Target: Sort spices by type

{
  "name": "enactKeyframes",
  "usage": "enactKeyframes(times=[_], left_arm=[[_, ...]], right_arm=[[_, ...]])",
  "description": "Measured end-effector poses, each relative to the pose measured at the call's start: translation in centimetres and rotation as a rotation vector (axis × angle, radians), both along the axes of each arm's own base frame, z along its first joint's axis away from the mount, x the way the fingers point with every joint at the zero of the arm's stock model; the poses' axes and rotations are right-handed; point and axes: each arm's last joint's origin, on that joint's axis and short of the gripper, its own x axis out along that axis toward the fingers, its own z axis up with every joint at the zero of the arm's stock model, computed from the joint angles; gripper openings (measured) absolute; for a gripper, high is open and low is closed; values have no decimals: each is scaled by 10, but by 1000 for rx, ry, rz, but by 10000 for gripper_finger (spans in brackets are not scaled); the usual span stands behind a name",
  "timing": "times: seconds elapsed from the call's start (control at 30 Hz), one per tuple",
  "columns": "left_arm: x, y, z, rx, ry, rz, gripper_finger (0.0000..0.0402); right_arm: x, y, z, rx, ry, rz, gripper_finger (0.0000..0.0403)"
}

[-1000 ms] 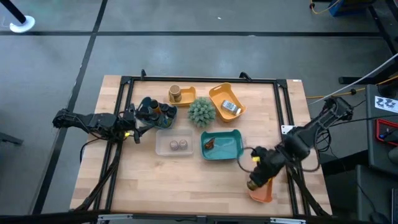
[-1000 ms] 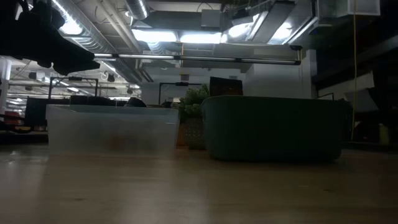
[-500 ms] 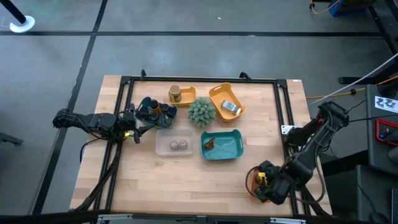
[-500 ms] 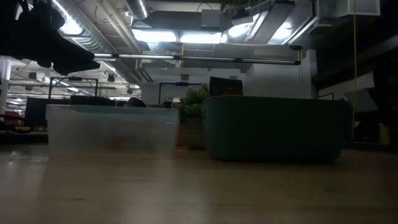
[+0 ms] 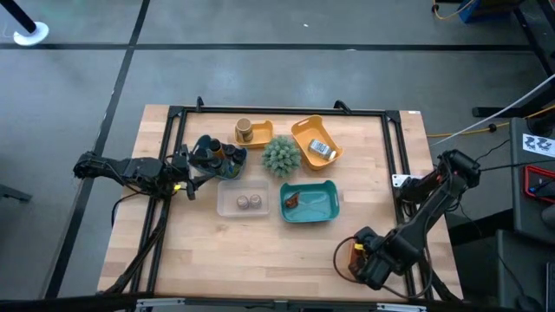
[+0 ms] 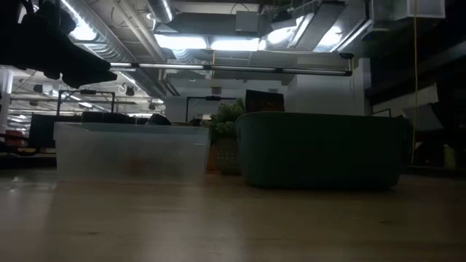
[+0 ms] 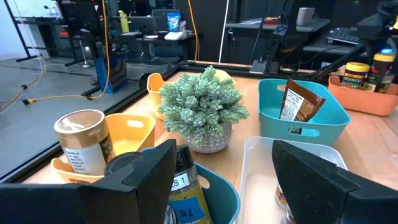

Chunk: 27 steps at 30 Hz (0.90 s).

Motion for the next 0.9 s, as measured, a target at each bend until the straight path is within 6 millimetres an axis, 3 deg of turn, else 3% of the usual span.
enactKeyframes(times=[0.7,0.9], left_arm=[[-1,0,-4,-3,34,2,251],[-1,0,-3,0,35,1,251]], right_arm=[[3,0,-2,-41,-59,-9,246],[4,1,-12,-15,-76,-10,247]])
